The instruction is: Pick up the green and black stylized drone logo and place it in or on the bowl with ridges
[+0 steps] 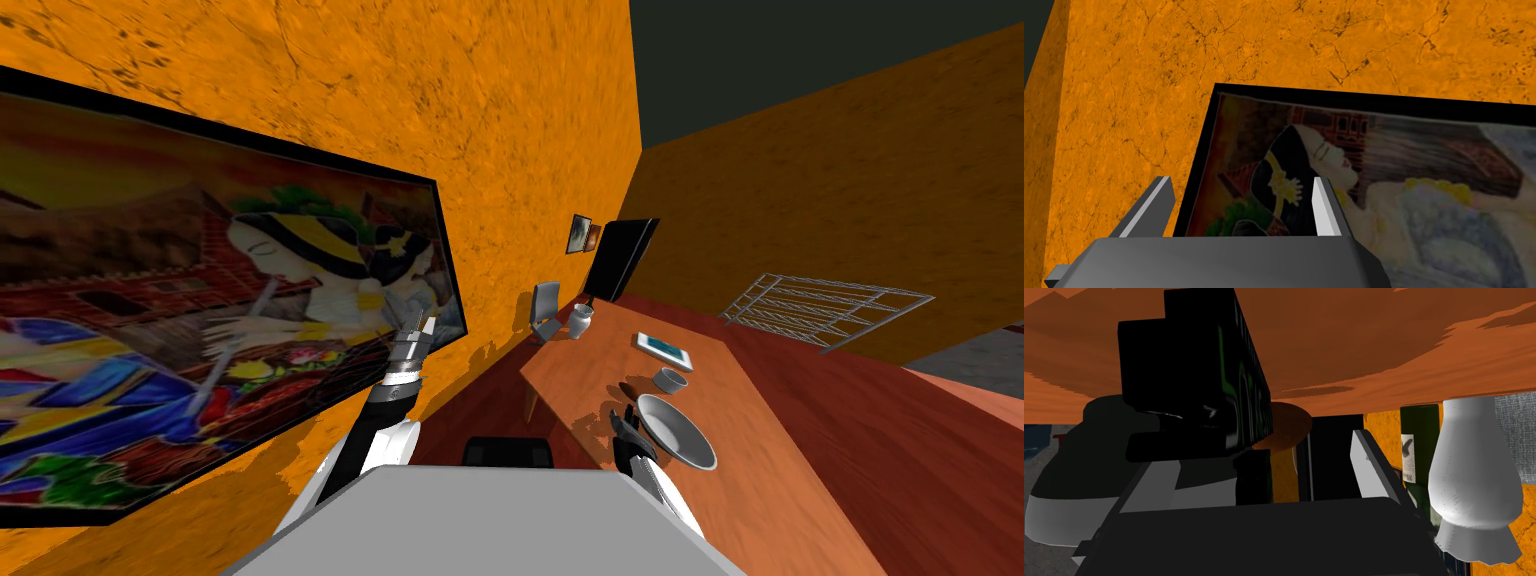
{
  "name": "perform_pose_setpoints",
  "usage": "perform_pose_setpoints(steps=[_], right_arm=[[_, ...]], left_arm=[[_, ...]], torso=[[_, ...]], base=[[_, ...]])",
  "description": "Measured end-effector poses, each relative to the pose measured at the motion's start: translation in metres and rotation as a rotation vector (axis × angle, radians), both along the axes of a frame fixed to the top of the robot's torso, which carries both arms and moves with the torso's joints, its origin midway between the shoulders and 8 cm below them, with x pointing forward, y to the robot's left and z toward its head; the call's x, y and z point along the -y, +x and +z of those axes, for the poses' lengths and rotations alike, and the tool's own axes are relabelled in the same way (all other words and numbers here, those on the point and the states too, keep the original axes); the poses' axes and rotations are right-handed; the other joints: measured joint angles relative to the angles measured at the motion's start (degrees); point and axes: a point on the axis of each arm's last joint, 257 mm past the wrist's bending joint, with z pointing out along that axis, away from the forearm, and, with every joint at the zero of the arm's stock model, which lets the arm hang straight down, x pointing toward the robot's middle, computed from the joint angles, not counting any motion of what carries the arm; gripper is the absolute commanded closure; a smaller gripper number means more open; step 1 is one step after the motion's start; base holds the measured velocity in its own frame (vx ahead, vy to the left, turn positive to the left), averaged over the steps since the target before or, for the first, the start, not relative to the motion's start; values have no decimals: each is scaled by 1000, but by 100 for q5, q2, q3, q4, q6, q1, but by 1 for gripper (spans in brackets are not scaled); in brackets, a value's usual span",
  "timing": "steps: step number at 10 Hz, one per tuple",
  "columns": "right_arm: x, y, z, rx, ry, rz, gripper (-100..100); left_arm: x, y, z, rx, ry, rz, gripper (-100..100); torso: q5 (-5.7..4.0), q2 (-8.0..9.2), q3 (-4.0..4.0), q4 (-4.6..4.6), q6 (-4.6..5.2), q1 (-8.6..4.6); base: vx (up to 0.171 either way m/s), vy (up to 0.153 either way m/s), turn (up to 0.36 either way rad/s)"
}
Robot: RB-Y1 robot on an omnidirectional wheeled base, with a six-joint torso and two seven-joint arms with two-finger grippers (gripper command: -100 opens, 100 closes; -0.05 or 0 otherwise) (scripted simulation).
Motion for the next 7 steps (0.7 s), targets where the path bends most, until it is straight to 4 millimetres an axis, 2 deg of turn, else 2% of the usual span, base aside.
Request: perform_pose_setpoints(steps=[4, 5, 6, 7], right_arm=[[1, -1, 0, -6, -7, 5, 100], [1, 0, 1, -4, -6, 5, 0], [1, 0, 1, -4, -6, 6, 100], [7, -1, 2, 1, -4, -6, 100]], left_arm=[[0, 0, 0, 0, 0, 0, 0], [0, 0, 0, 0, 0, 0, 0], [0, 0, 0, 0, 0, 0, 0], [0, 0, 0, 0, 0, 0, 0]], torso=[[-10, 10, 10, 9, 6, -5], [-10, 9, 8, 7, 7, -5], [-9, 8, 7, 6, 7, -5], [-10, 14, 9, 5, 4, 7]], base=[[-1, 0, 4], [0, 0, 0], [-32, 48, 117], [-56, 65, 127]])
